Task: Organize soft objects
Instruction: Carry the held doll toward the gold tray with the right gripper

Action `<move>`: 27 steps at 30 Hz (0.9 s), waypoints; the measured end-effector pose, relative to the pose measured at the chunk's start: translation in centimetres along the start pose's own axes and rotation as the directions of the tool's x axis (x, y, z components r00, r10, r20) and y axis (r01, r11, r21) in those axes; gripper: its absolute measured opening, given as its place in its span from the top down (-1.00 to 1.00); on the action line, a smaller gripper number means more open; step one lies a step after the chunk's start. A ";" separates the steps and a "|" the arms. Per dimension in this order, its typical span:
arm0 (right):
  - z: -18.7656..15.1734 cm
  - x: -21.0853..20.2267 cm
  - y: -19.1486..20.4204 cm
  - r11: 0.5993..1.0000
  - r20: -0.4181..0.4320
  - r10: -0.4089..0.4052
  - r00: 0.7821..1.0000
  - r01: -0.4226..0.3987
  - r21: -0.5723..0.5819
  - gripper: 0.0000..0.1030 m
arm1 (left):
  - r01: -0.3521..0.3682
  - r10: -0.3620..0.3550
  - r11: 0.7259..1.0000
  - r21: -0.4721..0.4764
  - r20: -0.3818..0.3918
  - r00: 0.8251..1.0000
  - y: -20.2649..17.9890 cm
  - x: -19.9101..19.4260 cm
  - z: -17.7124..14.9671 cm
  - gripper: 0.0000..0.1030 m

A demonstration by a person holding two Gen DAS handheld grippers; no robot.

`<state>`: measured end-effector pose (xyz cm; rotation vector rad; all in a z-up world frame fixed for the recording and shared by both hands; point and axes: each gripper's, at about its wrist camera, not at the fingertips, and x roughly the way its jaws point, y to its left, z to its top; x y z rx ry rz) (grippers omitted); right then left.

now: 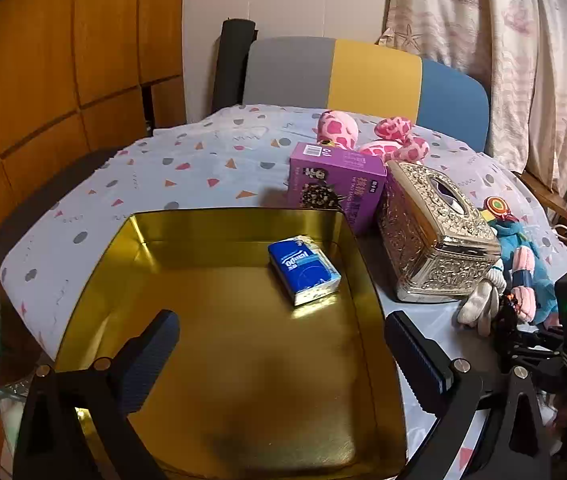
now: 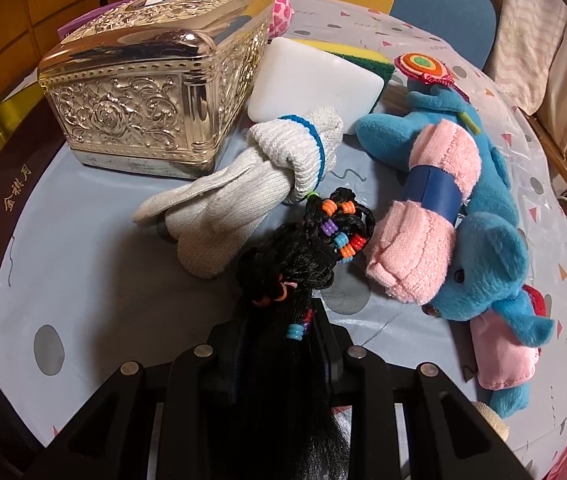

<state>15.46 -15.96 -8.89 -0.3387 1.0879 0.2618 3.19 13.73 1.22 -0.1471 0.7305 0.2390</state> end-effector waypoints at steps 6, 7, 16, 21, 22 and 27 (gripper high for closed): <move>-0.7 -0.5 1.1 0.998 0.004 -0.035 0.999 0.034 0.051 0.47 | -0.033 0.033 0.999 -0.014 -0.010 0.999 1.0 -0.5 -0.7 -0.99; -0.9 -0.6 1.3 0.998 0.003 -0.038 0.999 0.038 0.058 0.48 | -0.038 0.038 0.999 -0.016 -0.011 0.999 1.1 -0.6 -0.8 -0.99; -3.6 -3.1 2.6 0.989 -0.014 0.018 1.000 -0.015 0.145 0.49 | -0.039 0.038 0.998 -0.046 -0.016 0.999 2.5 -0.8 -1.5 -0.99; -4.7 -5.5 4.0 0.982 0.016 0.089 0.996 -0.091 0.164 0.50 | -0.047 0.046 0.997 -0.054 -0.019 0.999 3.1 -0.8 -1.8 -0.99; -4.6 -6.0 4.5 0.982 0.027 0.099 0.995 -0.102 0.161 0.50 | -0.048 0.047 0.997 -0.060 -0.022 0.999 3.2 -0.7 -1.8 -0.99; -3.0 -9.4 7.1 0.980 0.102 0.156 0.982 -0.167 0.107 0.50 | -0.056 0.055 0.995 -0.080 -0.016 0.998 3.9 -0.8 -1.8 -0.99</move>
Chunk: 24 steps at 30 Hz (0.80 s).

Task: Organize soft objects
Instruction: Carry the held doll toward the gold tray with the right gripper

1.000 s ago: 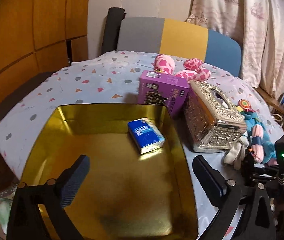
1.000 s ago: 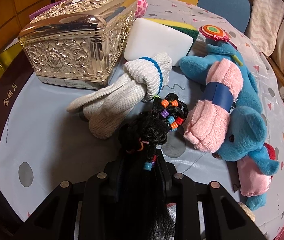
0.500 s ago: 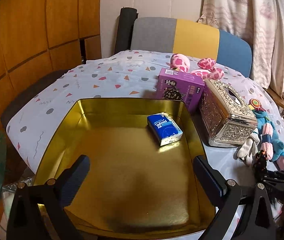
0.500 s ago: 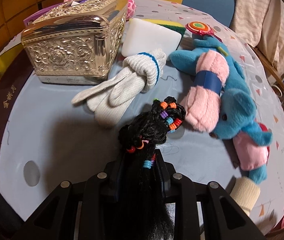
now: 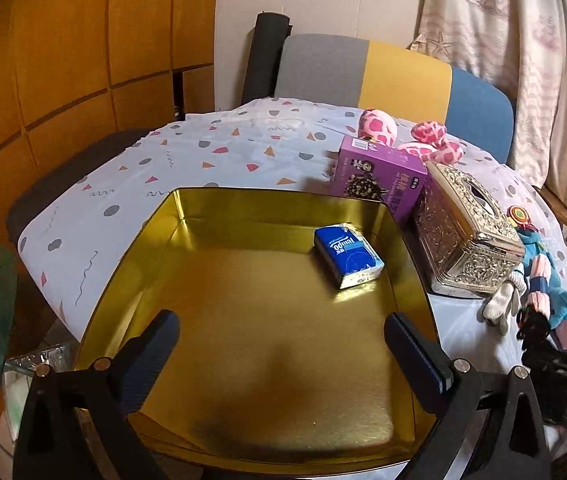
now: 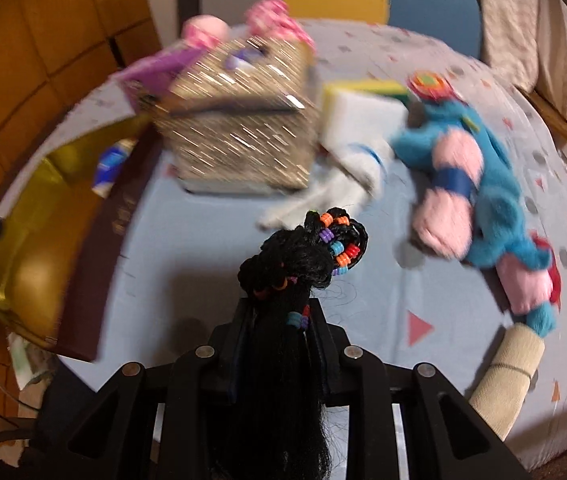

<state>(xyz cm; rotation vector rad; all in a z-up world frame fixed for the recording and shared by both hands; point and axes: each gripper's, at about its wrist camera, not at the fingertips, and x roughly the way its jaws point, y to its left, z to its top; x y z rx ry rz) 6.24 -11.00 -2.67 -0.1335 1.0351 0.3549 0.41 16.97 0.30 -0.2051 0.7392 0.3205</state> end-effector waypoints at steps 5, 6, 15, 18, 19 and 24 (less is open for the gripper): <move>2.5 -2.0 4.3 0.993 0.049 0.088 0.995 -0.084 -0.078 0.50 | -0.004 0.004 1.000 -0.016 0.005 1.000 0.6 -0.2 0.1 -0.99; 3.3 -1.9 5.4 0.990 0.050 0.111 0.993 -0.106 -0.094 0.50 | -0.005 0.005 1.000 -0.017 0.005 1.000 0.7 -0.1 0.1 -0.99; 7.1 -0.6 12.7 0.955 0.029 0.237 0.971 -0.227 -0.189 0.50 | -0.040 0.040 0.998 -0.053 0.002 0.999 2.7 -0.1 0.0 -0.99; 7.5 0.6 14.1 0.953 0.013 0.247 0.969 -0.241 -0.183 0.50 | -0.053 0.053 0.996 -0.072 0.001 0.999 3.6 0.0 0.1 -0.99; 7.6 1.1 14.5 0.953 0.006 0.246 0.969 -0.241 -0.183 0.50 | -0.057 0.058 0.995 -0.079 0.002 0.998 3.9 0.0 0.1 -0.99; 7.6 4.1 15.7 0.964 -0.028 0.203 0.979 -0.205 -0.172 0.45 | -0.089 0.090 0.986 -0.141 0.005 0.996 6.5 0.1 0.3 -0.99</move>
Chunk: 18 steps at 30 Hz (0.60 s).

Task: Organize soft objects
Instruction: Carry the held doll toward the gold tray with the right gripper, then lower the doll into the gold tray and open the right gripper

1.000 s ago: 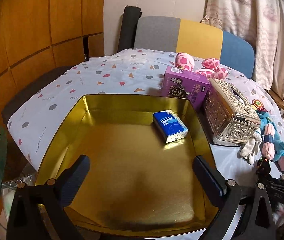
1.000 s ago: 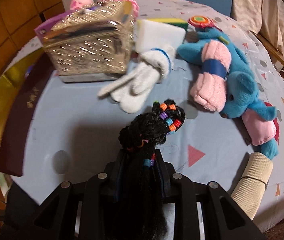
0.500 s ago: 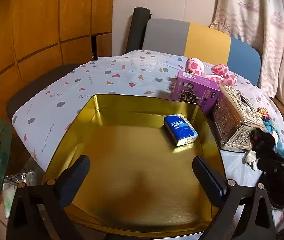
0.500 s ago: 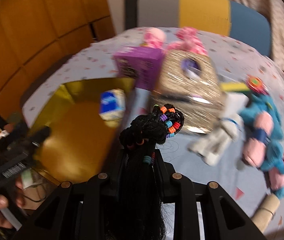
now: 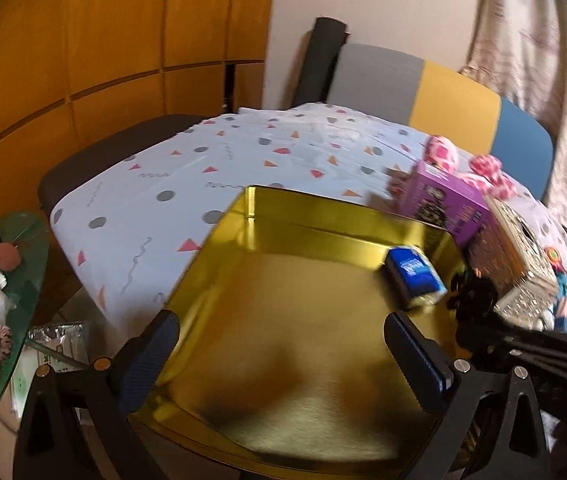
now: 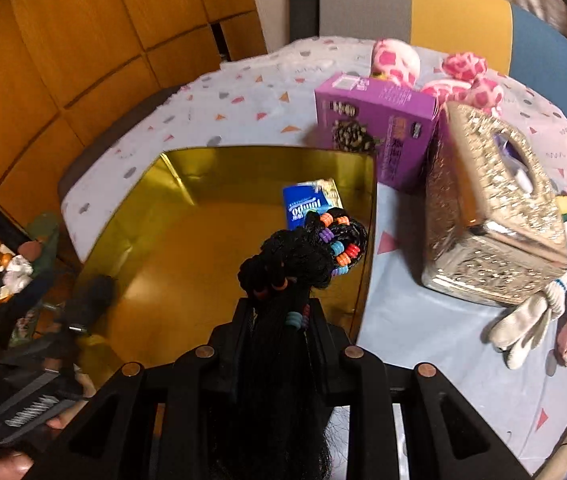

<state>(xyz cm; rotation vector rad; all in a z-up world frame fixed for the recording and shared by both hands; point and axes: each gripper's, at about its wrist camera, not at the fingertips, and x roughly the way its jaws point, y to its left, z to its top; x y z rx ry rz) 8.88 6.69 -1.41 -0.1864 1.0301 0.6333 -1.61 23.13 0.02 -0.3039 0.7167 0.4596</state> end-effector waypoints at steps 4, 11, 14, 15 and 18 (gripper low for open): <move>-0.1 1.5 0.3 0.999 0.001 -0.047 0.999 0.047 -0.005 0.37 | -0.026 0.026 0.999 -0.031 0.005 1.000 1.4 0.2 0.3 -0.99; -0.6 1.2 1.8 0.989 0.069 -0.112 0.991 0.118 -0.084 0.09 | -0.051 0.051 0.998 -0.037 -0.004 0.999 2.2 0.6 0.0 -0.99; -0.7 -0.4 2.2 0.984 0.133 -0.139 0.981 0.153 -0.096 0.09 | -0.048 0.048 0.998 -0.036 0.002 0.999 2.0 0.5 0.1 -0.99; -0.7 -0.9 2.3 0.982 0.152 -0.146 0.978 0.162 -0.097 0.09 | -0.048 0.048 0.998 -0.035 0.005 0.999 2.0 0.4 0.1 -0.99; -0.6 -2.2 2.5 0.977 0.194 -0.169 0.966 0.191 -0.098 0.09 | -0.046 0.046 0.998 -0.035 0.006 0.999 1.9 0.3 0.2 -0.99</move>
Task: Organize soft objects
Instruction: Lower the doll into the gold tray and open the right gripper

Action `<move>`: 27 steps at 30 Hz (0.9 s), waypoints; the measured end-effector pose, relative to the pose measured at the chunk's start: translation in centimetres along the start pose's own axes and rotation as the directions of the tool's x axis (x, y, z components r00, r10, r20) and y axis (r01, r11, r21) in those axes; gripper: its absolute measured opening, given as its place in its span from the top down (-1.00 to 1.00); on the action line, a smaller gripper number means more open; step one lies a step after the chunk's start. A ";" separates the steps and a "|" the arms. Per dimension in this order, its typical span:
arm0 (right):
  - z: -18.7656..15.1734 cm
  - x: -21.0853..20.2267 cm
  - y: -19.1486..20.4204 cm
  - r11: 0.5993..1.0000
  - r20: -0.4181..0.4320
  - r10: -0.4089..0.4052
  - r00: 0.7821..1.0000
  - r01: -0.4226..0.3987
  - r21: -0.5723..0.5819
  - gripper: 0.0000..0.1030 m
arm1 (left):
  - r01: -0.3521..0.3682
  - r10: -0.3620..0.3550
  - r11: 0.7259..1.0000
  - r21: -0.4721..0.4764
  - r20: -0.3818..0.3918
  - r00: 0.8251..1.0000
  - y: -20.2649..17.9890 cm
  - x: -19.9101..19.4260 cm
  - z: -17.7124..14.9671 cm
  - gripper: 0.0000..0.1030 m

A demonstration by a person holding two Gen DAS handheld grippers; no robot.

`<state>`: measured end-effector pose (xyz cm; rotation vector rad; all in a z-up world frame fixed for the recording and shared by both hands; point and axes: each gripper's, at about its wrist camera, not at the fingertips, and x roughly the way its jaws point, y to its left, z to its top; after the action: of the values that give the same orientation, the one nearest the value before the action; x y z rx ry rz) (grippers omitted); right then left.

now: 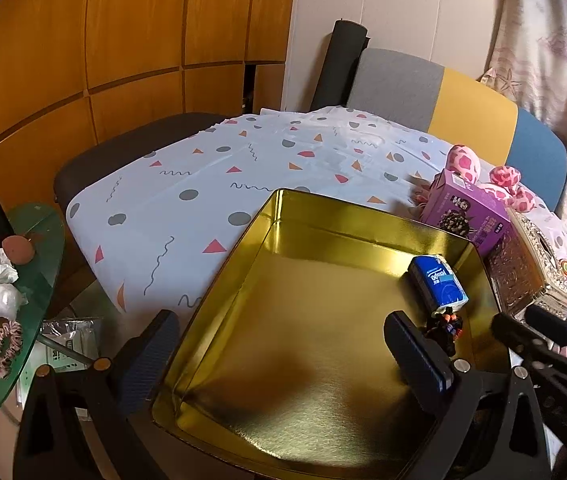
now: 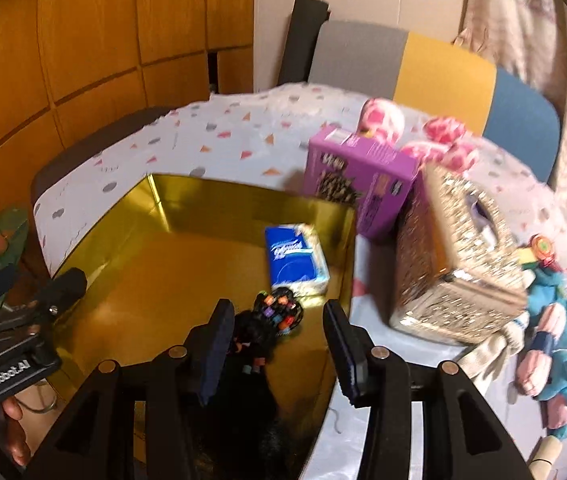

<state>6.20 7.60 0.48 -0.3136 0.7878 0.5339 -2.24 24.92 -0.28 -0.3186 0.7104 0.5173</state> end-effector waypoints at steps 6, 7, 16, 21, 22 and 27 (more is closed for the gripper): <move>0.0 -1.7 0.3 0.999 0.042 -0.022 0.999 0.023 -0.024 0.09 | 0.002 -0.002 1.000 0.000 -0.002 1.000 0.0 -0.2 0.0 -0.99; 0.0 -1.9 0.4 0.999 0.046 -0.021 0.999 0.022 -0.026 0.09 | 0.003 -0.003 1.000 0.001 -0.002 1.000 0.0 -0.2 0.0 -0.99; -0.2 -3.0 0.6 0.999 0.073 -0.030 0.997 0.032 -0.024 0.09 | 0.018 -0.018 1.000 0.010 0.011 1.000 -0.2 -1.0 -0.1 -0.99; -0.3 -3.7 0.1 0.999 0.087 -0.041 0.995 0.043 -0.017 0.09 | 0.028 -0.028 0.999 0.024 0.014 0.999 -0.6 -1.4 -0.1 -0.99; -0.4 -3.8 0.0 0.999 0.089 -0.044 0.995 0.046 -0.016 0.09 | 0.031 -0.031 0.999 0.029 0.017 0.999 -0.8 -1.6 -0.1 -0.99; -0.7 -4.2 -0.9 0.998 0.093 -0.057 0.994 0.057 -0.002 0.09 | 0.050 -0.053 0.996 0.071 0.035 0.998 -2.0 -2.3 0.0 -0.99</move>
<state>3.83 5.13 3.12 -0.3125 0.6861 0.4934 -2.67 22.49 1.51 -0.2606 0.6817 0.4469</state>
